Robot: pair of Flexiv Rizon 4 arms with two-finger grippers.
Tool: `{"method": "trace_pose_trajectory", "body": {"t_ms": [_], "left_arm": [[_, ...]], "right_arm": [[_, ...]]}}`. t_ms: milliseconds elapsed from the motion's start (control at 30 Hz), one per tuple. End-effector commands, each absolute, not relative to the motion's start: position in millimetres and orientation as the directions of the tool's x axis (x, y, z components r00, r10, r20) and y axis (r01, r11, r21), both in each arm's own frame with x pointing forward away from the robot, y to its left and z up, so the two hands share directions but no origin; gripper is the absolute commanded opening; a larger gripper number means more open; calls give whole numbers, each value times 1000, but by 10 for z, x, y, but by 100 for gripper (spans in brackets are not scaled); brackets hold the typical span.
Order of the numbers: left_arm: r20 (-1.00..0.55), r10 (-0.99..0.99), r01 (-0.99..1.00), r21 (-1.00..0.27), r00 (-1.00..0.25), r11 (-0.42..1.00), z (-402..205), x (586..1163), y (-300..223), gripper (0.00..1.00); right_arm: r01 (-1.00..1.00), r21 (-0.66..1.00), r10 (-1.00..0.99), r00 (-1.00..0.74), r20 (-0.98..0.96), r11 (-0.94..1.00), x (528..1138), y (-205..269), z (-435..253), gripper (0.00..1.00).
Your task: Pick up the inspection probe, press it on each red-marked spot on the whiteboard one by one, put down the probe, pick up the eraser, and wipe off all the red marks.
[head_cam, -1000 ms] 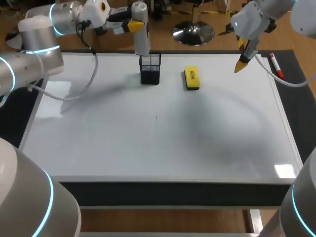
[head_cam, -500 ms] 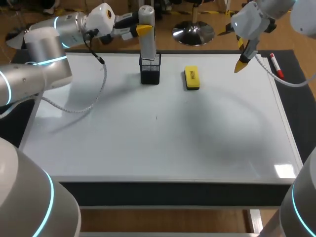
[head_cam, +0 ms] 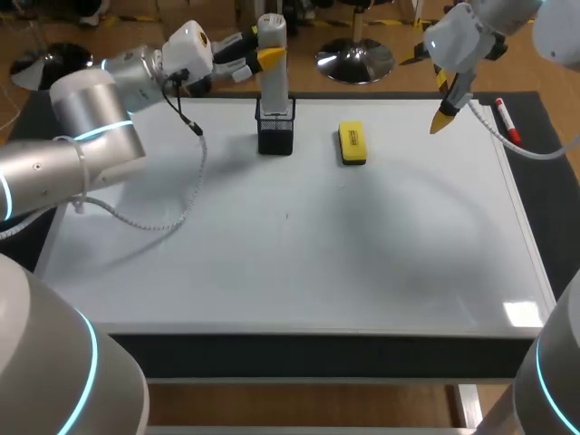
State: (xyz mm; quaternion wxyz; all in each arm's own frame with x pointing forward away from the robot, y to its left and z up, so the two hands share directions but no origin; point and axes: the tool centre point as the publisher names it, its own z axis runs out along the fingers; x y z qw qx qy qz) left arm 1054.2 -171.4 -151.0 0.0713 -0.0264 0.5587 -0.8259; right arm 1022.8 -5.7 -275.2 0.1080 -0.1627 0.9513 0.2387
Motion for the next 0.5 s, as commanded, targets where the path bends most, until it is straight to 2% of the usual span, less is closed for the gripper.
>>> {"method": "trace_pose_trajectory", "body": {"t_ms": [33,500], "left_arm": [[39,-321,86,-926,-946,-368,-1515,10523,-1717,0],[-29,-203,108,-914,-979,-391,-1561,10636,-1696,0]], "right_arm": [[-362,415,-261,-924,-280,835,10231,-57,-2747,100],[-362,415,-261,-924,-280,835,10231,-57,-2747,100]]}}
